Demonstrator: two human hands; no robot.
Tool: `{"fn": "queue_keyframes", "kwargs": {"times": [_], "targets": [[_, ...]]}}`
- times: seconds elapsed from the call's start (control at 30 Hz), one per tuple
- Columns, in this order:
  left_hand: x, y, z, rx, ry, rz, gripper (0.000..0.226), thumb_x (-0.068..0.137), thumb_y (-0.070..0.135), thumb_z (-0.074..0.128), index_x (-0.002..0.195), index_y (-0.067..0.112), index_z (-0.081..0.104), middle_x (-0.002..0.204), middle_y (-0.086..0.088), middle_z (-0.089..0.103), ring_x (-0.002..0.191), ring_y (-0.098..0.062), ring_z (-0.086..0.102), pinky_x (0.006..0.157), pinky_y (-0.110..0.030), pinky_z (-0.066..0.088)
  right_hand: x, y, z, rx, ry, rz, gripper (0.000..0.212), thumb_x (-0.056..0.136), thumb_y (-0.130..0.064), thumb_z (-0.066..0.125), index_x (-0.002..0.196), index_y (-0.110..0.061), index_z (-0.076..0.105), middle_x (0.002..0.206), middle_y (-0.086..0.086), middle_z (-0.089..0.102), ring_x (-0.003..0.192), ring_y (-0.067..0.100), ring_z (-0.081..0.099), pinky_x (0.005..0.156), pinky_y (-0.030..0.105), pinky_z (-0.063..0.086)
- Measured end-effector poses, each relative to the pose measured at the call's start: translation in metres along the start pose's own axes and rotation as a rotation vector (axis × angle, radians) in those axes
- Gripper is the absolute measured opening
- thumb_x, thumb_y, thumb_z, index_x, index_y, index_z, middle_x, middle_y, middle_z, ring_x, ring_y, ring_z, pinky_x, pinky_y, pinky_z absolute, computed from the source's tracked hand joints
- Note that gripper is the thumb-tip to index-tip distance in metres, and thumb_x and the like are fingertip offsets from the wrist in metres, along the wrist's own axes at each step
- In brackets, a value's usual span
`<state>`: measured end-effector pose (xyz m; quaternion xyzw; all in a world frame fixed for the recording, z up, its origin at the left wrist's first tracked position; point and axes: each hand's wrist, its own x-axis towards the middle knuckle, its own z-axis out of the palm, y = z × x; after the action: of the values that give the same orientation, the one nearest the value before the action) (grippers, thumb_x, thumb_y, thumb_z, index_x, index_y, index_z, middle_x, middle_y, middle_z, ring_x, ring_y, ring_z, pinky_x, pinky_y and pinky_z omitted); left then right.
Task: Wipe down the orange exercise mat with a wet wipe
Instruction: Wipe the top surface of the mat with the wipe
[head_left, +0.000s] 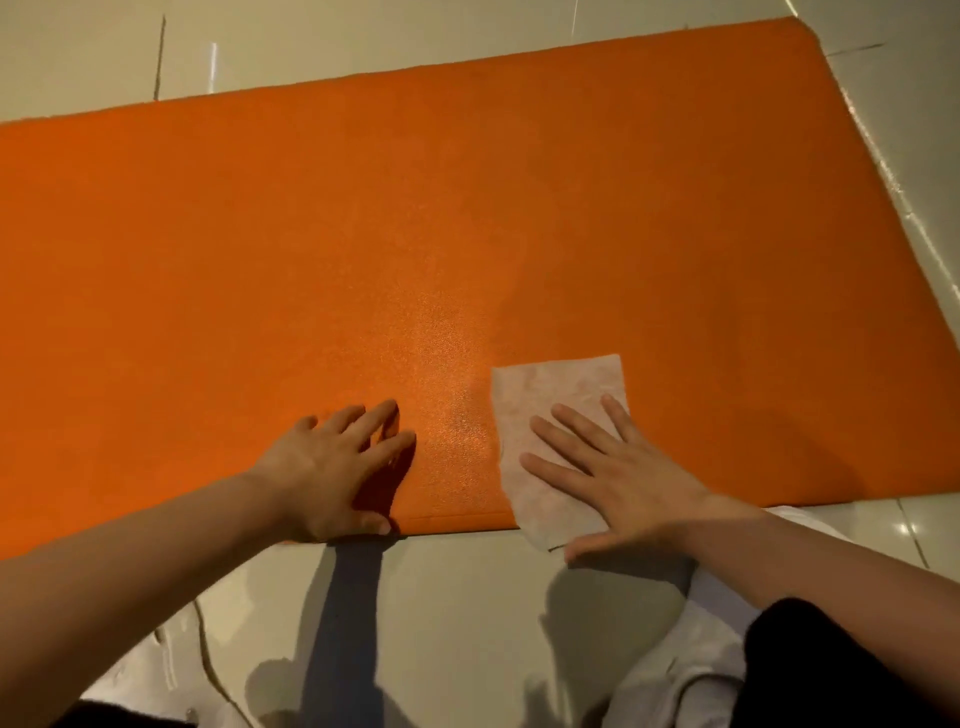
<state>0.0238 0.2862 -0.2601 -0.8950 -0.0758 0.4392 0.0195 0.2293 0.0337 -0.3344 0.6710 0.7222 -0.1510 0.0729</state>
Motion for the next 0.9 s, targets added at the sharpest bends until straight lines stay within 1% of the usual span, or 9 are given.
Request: {"fn": "queue_keyframes", "kwargs": {"times": [0.1,0.2,0.3,0.4,0.5,0.57,0.63,0.7,0.9], "targets": [[-0.020,-0.016,0.020,0.041,0.128,0.073,0.091,0.088,0.076,0.038,0.156,0.036,-0.007,0.166,-0.003,-0.007,0.150,-0.029,0.016,0.112,-0.047,0.032,-0.003,-0.010,0.000,-0.020,0.065,0.056,0.087,0.077,-0.070,0.047,0.148,-0.023,0.032,0.155,0.015,0.033,0.143,0.032,0.024,0.110,0.060,0.018],[-0.031,-0.028,0.048,-0.108,0.314,-0.034,0.092,0.072,0.079,0.039,0.150,0.032,0.026,0.152,-0.009,0.042,0.124,-0.032,0.057,0.078,-0.046,0.057,0.013,-0.021,-0.014,-0.056,0.053,0.012,0.084,0.064,-0.058,0.073,0.133,-0.014,0.054,0.137,0.018,0.055,0.124,0.035,0.050,0.098,0.052,0.046],[-0.028,-0.030,0.070,-0.202,0.347,-0.043,0.097,0.067,0.080,0.041,0.149,0.031,0.027,0.151,-0.010,0.043,0.126,-0.034,0.055,0.080,-0.050,0.056,0.025,-0.030,-0.026,-0.120,0.038,-0.019,0.076,0.051,-0.037,0.086,0.117,-0.005,0.065,0.116,0.022,0.064,0.100,0.037,0.064,0.072,0.047,0.059],[-0.021,-0.030,0.085,-0.117,0.436,-0.029,0.109,0.058,0.081,0.059,0.149,0.024,0.038,0.146,-0.012,0.048,0.127,-0.034,0.049,0.077,-0.055,0.056,0.020,-0.034,-0.048,-0.127,0.020,-0.045,0.078,0.043,-0.037,0.091,0.111,-0.004,0.070,0.109,0.022,0.068,0.091,0.036,0.069,0.057,0.043,0.060],[-0.023,-0.029,0.094,-0.173,0.564,0.012,0.121,0.049,0.051,0.092,0.151,0.019,0.035,0.148,-0.017,0.045,0.132,-0.038,0.039,0.084,-0.063,0.051,0.003,-0.035,-0.087,-0.102,0.130,-0.049,0.070,0.048,-0.040,0.091,0.106,-0.005,0.074,0.104,0.018,0.072,0.085,0.031,0.072,0.052,0.038,0.060],[-0.037,-0.033,0.095,-0.176,0.688,0.057,0.104,0.064,0.027,0.090,0.151,0.017,0.034,0.147,-0.018,0.047,0.131,-0.043,0.046,0.090,-0.064,0.049,-0.010,-0.028,-0.108,-0.104,0.241,-0.037,0.058,0.065,-0.040,0.079,0.111,-0.005,0.070,0.108,0.018,0.071,0.089,0.032,0.071,0.057,0.040,0.061],[-0.055,-0.041,0.092,-0.162,0.848,0.086,0.062,0.093,0.029,0.060,0.149,0.018,0.035,0.144,-0.017,0.051,0.126,-0.042,0.054,0.092,-0.060,0.051,-0.021,-0.019,-0.113,-0.128,0.292,-0.020,0.052,0.088,-0.046,0.055,0.123,-0.007,0.059,0.120,0.017,0.067,0.102,0.031,0.067,0.073,0.042,0.059],[-0.074,-0.045,0.079,-0.220,0.951,0.034,0.044,0.103,0.034,0.035,0.143,0.020,0.042,0.137,-0.016,0.058,0.120,-0.040,0.060,0.090,-0.059,0.053,-0.029,-0.011,-0.103,-0.068,0.309,0.033,0.057,0.099,-0.053,0.034,0.132,-0.010,0.050,0.132,0.015,0.060,0.117,0.029,0.057,0.087,0.043,0.053],[-0.109,-0.046,0.032,-0.163,1.121,-0.028,0.031,0.098,0.021,0.051,0.124,0.014,0.068,0.123,-0.016,0.068,0.110,-0.039,0.066,0.083,-0.059,0.056,-0.024,-0.020,-0.060,0.105,0.416,0.123,0.069,0.095,-0.060,0.041,0.139,-0.007,0.040,0.143,0.018,0.044,0.127,0.035,0.045,0.104,0.049,0.039]]}}
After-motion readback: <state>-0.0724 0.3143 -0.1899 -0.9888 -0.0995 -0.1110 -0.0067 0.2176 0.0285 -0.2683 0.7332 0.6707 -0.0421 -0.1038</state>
